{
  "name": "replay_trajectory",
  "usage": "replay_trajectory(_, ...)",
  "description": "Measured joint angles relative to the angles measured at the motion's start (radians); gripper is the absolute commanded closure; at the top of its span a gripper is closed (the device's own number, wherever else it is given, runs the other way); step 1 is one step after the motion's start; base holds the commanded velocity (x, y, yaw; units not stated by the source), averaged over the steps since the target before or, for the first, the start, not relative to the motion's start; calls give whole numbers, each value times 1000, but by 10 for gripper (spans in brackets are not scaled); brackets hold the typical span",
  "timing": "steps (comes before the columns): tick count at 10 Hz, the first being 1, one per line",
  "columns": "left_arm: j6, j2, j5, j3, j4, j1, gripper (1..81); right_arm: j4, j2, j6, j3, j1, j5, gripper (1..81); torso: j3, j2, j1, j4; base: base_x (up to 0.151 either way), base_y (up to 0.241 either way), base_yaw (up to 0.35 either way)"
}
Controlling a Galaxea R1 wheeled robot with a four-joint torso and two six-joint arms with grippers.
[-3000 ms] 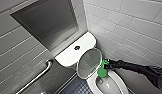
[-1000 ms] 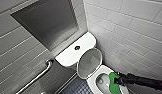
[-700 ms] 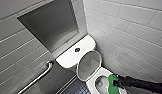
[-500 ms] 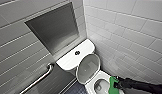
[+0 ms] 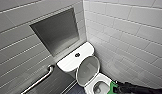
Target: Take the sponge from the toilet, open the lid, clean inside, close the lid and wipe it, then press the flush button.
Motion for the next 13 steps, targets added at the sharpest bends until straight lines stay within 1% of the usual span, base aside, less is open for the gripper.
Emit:
replay_trajectory(1,0,-1,-1,0,0,-1,10,-2,0,7,-1,-46,2,811,0,0,0,0,0,0,0)
replay_trajectory(2,0,-4,0,0,0,0,10,-16,0,22,-2,-71,25,811,0,0,0,0,0,0,0)
replay_trajectory(3,0,-10,0,0,0,0,10,-20,0,33,-14,-80,44,811,0,0,0,0,0,0,0)
replay_trajectory(4,0,-11,0,-1,0,0,10,-23,-1,42,-35,-97,83,811,1,0,0,0,0,0,0)
replay_trajectory(6,1,-6,0,0,0,0,10,-22,-16,61,-41,-110,132,811,1,0,0,0,0,0,0)
replay_trajectory(8,3,-5,0,0,0,0,10,-23,-50,80,6,-115,139,811,1,0,0,0,0,0,0)
replay_trajectory(10,8,0,0,0,0,0,10,-31,-119,99,106,-134,147,811,1,0,0,0,0,0,0)
replay_trajectory(11,8,1,0,0,0,0,10,-34,-160,106,142,-158,173,811,1,0,0,0,0,0,0)
replay_trajectory(13,9,2,-1,-1,0,0,10,-34,-249,119,204,-261,243,811,1,0,0,0,0,0,0)
